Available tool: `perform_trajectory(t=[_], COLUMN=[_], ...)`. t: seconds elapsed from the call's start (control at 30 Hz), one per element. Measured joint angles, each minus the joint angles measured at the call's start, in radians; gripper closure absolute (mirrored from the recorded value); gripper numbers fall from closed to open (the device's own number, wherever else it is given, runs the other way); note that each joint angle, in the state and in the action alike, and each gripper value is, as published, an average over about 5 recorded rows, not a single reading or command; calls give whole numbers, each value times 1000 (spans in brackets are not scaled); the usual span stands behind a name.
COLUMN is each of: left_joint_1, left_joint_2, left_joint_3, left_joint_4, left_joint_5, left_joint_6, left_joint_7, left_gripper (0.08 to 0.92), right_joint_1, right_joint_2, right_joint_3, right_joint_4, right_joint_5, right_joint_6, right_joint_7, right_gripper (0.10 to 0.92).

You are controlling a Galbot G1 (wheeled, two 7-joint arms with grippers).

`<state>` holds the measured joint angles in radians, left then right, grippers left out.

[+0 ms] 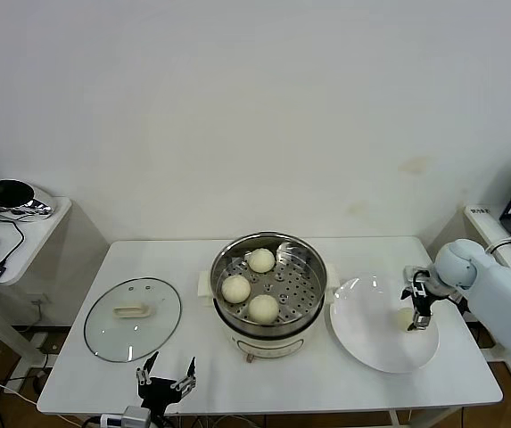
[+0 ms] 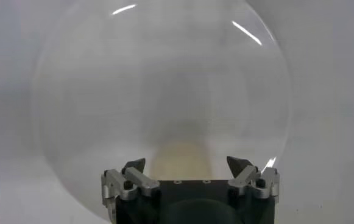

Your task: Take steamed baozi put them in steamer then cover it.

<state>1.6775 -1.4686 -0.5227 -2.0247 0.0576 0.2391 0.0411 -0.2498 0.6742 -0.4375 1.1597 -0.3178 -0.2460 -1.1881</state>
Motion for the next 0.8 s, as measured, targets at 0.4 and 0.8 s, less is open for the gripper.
perform_trajectory(t=[0.4, 0.8], left_joint_1=[-7, -7], left_joint_2=[2, 1], left_joint_3=[2, 5], left_joint_4=[14, 28], left_joint_5=[0, 0], left_joint_6=[-1, -5], left_joint_7=[0, -2], left_gripper=[177, 177], right_joint_1=[-5, -3], right_joint_2=[24, 38], right_joint_3=[4, 4], right_joint_4=[-44, -79], right_joint_5=[-22, -33], right_joint_6=[18, 31], right_joint_7=[-9, -18], right_gripper=[203, 203])
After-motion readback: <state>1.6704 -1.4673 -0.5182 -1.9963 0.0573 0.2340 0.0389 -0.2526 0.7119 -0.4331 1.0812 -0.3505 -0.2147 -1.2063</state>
